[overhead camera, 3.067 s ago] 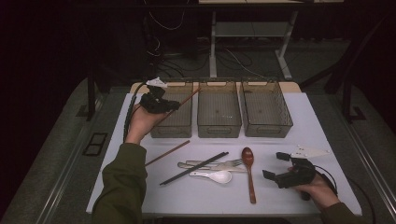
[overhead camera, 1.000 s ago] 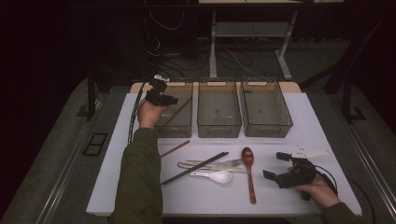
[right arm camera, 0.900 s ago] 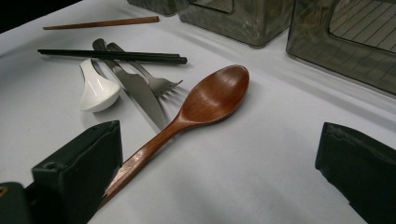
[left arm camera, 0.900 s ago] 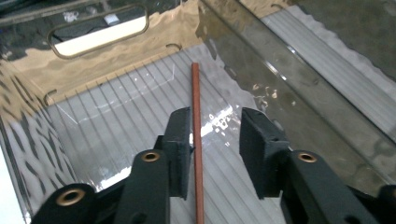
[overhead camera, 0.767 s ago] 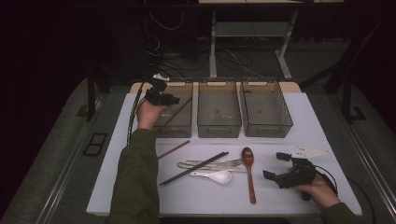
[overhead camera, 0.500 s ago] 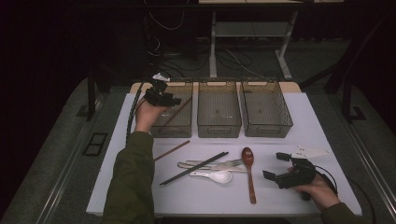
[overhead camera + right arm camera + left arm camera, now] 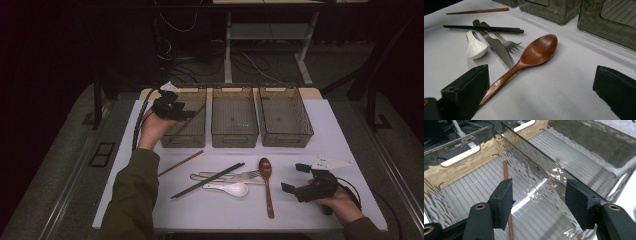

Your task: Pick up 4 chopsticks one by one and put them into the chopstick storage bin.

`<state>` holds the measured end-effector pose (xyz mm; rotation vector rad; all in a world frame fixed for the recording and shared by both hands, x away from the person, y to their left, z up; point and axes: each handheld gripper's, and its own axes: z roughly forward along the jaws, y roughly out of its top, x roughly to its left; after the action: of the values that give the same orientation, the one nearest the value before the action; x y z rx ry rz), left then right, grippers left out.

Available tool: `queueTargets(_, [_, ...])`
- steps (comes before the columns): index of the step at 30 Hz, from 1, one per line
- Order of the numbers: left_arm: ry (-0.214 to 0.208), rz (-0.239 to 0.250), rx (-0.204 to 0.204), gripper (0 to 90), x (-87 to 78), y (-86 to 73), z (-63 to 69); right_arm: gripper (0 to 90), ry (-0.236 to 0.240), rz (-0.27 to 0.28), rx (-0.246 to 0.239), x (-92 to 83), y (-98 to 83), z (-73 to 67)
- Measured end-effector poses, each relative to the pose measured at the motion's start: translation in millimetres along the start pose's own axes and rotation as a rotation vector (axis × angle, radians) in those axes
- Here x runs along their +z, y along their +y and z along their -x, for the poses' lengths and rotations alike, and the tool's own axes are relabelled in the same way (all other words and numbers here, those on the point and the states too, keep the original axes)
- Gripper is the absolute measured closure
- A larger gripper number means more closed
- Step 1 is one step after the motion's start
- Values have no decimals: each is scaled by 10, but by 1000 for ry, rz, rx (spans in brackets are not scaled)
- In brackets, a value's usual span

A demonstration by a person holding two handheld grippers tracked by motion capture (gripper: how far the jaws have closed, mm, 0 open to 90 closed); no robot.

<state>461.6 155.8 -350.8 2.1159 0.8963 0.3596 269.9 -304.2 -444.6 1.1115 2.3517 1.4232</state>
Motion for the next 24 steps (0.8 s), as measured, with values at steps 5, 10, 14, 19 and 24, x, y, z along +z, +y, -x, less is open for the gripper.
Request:
queueTargets(5, [-10,10,23,356,-83,-33,80,7,-2,-3,-1,5,-1,-3])
queueTargets(10, [-23,21,31,320,-158,-85,166,7,-2,-3,-2,9,-2,-6])
queueTargets(14, [-24,22,53,304,-233,-129,261,7,0,-4,-6,10,-1,-10])
queueTargets(19, [-31,30,61,280,-316,-207,352,7,0,-3,-8,12,0,-12])
queueTargets(24, [-41,28,70,259,-346,-319,452,7,-1,-3,-7,13,0,-13])
